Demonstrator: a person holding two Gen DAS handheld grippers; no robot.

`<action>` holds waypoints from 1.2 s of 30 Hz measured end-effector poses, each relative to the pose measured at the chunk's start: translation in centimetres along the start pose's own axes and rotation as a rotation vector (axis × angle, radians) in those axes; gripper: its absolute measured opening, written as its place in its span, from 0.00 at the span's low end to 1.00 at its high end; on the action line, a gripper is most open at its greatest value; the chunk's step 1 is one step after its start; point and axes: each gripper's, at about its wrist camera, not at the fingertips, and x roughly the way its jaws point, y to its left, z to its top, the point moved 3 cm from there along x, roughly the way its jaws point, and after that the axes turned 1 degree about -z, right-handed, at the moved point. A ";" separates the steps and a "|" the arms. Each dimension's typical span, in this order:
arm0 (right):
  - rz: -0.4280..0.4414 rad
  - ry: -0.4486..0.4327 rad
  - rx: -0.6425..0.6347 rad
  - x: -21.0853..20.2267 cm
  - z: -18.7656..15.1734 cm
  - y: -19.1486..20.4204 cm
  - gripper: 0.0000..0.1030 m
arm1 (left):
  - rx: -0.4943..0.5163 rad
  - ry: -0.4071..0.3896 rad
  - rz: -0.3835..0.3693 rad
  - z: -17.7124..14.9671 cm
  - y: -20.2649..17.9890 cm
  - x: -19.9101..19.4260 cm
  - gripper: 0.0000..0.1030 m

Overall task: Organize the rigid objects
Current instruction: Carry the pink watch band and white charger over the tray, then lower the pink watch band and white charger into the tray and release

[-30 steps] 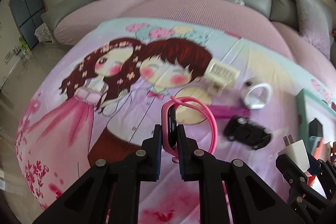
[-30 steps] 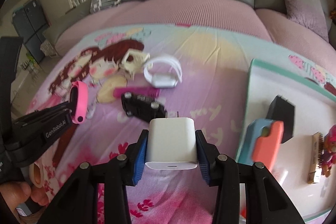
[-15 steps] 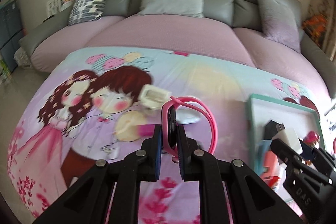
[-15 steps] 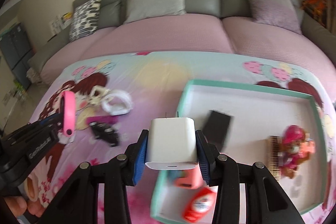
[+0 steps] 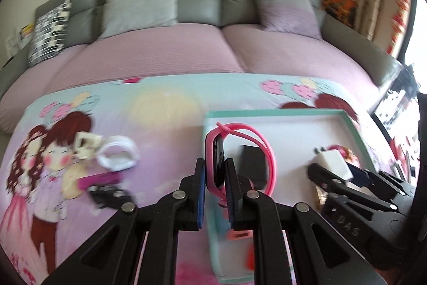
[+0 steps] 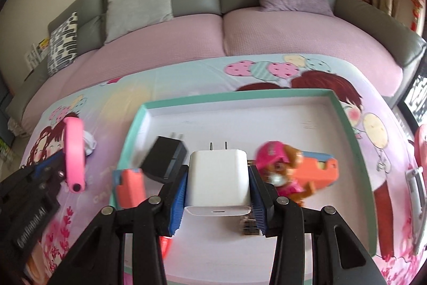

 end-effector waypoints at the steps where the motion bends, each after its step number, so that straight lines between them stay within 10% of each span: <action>1: -0.001 0.001 0.006 0.0 0.0 -0.3 0.45 | 0.016 0.009 -0.015 0.0 -0.8 0.5 0.13; 22: -0.023 0.026 0.034 0.2 -0.3 -2.3 0.45 | 0.110 0.079 -0.022 -1.3 -4.7 3.0 0.14; 36: -0.022 -0.043 0.003 -2.6 0.7 -1.6 0.48 | 0.083 -0.009 0.014 0.2 -3.3 -0.2 0.53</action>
